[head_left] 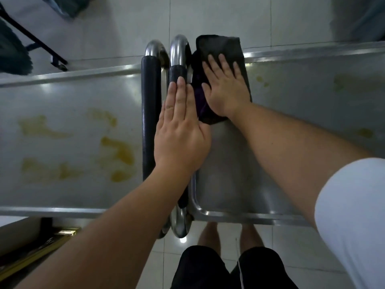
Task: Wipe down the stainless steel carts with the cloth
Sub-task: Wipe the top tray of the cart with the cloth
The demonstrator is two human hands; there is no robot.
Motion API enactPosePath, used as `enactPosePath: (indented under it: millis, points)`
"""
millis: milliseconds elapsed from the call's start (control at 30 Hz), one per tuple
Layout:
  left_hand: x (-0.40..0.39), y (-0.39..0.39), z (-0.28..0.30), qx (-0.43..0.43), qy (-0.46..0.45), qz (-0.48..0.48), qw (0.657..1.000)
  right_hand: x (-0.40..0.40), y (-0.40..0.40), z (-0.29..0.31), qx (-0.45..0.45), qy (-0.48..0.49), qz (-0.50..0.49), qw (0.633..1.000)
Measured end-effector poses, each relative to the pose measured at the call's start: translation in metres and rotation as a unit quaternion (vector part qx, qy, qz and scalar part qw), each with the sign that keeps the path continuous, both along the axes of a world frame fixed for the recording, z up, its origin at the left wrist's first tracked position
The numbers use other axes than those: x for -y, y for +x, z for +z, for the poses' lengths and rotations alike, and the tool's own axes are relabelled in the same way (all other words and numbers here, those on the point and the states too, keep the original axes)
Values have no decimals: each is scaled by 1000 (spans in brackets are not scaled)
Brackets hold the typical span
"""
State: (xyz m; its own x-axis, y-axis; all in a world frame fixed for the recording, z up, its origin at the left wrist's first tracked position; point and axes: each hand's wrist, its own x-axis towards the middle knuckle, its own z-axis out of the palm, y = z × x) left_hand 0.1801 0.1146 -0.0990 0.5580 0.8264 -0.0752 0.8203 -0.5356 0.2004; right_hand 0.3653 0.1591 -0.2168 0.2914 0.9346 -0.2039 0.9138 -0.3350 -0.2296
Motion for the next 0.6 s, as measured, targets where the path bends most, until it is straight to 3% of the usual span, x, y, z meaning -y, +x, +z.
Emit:
enactPosePath:
  millis: [200, 500, 600]
  points:
    - [2, 3, 2, -9, -8, 8, 1000, 43, -10, 9, -24, 3, 0, 1000]
    - [2, 8, 9, -44, -18, 14, 999, 279, -78, 4, -18, -7, -3, 1000]
    - [2, 11, 13, -54, -32, 15, 998, 316, -85, 1, -19, -24, -4, 1000]
